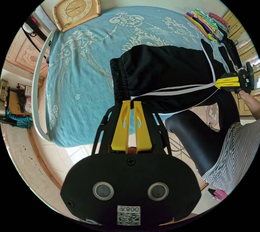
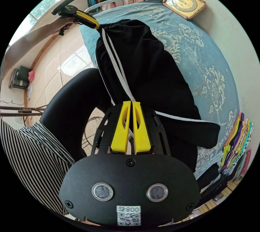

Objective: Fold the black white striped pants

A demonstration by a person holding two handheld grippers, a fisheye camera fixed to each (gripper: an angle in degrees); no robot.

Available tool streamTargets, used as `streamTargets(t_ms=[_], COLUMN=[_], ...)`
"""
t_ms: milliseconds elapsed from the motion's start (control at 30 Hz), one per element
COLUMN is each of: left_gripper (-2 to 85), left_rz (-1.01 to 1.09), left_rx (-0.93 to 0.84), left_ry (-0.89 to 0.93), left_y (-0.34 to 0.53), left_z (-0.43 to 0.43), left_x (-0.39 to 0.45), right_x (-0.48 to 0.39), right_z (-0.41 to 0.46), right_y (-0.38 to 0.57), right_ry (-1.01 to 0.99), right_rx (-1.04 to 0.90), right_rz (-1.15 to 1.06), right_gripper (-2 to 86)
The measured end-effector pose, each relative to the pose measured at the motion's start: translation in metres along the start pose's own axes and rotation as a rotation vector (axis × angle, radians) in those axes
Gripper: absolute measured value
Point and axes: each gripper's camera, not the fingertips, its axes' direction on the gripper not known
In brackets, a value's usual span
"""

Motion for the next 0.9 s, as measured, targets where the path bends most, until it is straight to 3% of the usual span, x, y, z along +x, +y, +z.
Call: streamTargets(t_ms=[567, 900], left_gripper=[1.2, 2.5], left_rz=[-0.063, -0.244], left_rx=[-0.023, 0.195], left_ry=[0.031, 0.150], left_y=[0.063, 0.126], left_z=[0.022, -0.007], left_x=[0.026, 0.039], right_x=[0.021, 0.046], right_z=[0.052, 0.047], right_y=[0.026, 0.045], right_ry=[-0.083, -0.140], right_rx=[-0.079, -0.044], right_rz=[0.071, 0.137], right_gripper=[1.0, 1.2])
